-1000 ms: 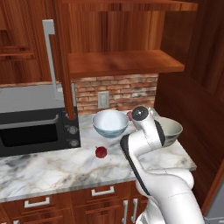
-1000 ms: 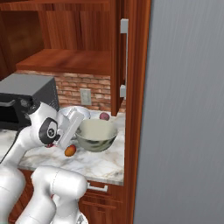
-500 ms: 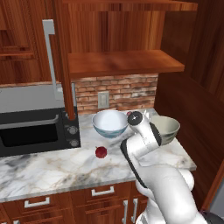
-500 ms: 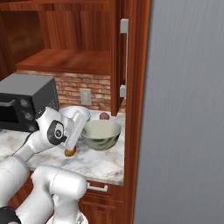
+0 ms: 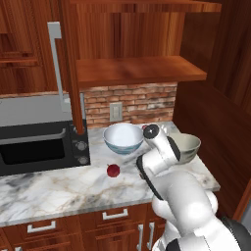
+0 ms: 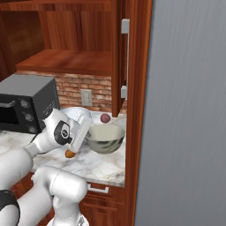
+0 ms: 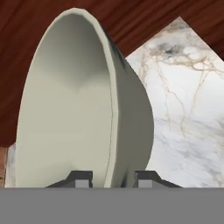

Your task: Pick both bowls and place them on the counter. Then place the mango in one bowl and place the pear in the other bowl.

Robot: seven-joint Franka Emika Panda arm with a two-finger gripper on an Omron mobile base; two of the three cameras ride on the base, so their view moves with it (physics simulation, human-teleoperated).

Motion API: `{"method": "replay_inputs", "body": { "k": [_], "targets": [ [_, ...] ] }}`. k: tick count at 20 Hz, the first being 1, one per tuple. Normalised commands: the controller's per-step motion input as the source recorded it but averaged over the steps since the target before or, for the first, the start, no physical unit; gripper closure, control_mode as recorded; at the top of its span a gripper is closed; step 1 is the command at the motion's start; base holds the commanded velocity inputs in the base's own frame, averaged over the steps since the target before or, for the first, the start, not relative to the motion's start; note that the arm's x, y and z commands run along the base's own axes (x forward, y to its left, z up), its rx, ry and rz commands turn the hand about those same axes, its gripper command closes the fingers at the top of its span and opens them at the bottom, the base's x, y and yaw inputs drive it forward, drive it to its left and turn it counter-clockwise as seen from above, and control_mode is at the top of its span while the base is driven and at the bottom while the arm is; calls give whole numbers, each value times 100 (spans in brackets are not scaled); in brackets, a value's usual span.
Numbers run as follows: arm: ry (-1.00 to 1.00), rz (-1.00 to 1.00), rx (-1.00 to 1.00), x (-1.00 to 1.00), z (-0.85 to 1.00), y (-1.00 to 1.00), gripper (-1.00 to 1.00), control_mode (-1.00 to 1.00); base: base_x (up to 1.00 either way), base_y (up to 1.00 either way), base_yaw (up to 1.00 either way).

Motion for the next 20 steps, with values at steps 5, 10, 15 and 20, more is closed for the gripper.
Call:
{"method": "replay_inputs", "body": {
  "k": [5,10,15,20],
  "targets": [
    [0,0,0,10,-43,-9,100,-100,0,0,0],
    [-6,0,4,12,-52,-1,100,-100,0,0,0],
    [-12,1,4,13,-46,-7,100,-100,0,0,0],
    [-4,0,8,3,-24,-12,100,-100,0,0,0]
  ]
}}
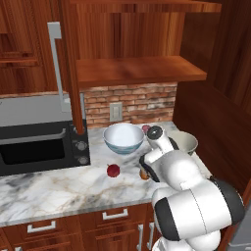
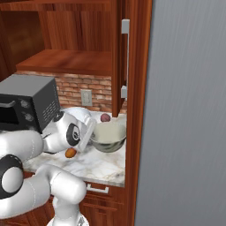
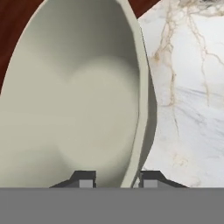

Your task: Pick both bowls and place them on the counter. Then place the mango in one bowl and place the pear in the other bowl.

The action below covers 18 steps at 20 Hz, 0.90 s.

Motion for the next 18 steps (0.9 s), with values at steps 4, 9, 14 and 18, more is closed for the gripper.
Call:
{"method": "replay_inputs", "body": {
  "k": [4,9,14,18],
  "targets": [
    [0,0,7,-4,-8,-7,-100,-100,0,0,0],
    [-2,0,0,-11,3,0,-100,-100,0,0,0],
    [-4,0,0,-25,9,12,-100,-100,0,0,0],
    [0,17,-3,-24,14,30,-100,-100,0,0,0]
  ]
}}
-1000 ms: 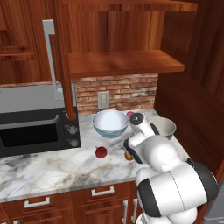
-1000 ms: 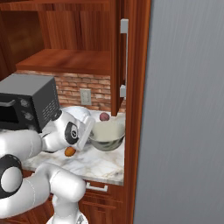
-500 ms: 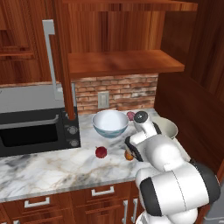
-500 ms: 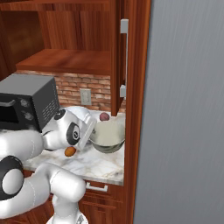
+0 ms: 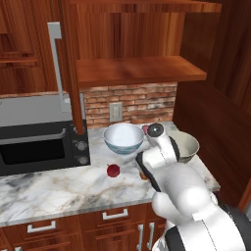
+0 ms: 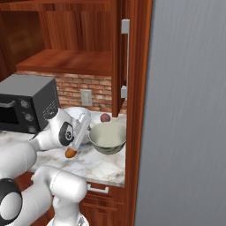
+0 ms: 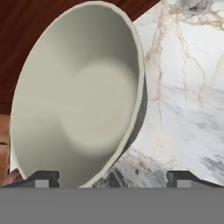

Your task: Pick both bowls and place them on the counter. Then place the mango in one bowl and place the pear in the other bowl.

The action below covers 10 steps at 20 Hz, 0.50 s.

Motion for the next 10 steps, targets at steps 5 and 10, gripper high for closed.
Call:
{"method": "replay_inputs", "body": {
  "k": [5,10],
  "targets": [
    [6,36,-6,-33,12,25,-100,-100,0,0,0],
    [11,46,-7,-34,13,11,-100,-100,0,0,0]
  ]
}}
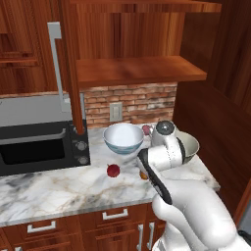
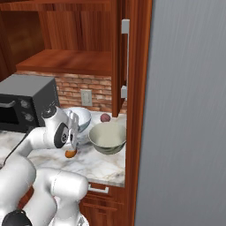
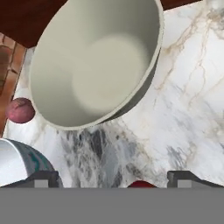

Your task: Pick both bowls and place them on the counter. Then place the mango in one bowl and place the pear in the other bowl.

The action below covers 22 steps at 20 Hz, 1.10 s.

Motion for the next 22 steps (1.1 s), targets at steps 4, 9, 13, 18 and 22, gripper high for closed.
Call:
{"method": "replay_inputs", "body": {
  "k": [4,9,13,18,22],
  "targets": [
    [14,44,-6,-31,2,0,-100,-100,0,0,0],
    [15,38,-8,-20,0,3,-100,-100,0,0,0],
    [15,41,-9,-4,5,17,-100,-100,0,0,0],
    [14,44,-12,-2,0,21,-100,-100,0,0,0],
    [0,35,-18,4,-10,28,-100,-100,0,0,0]
  ]
}}
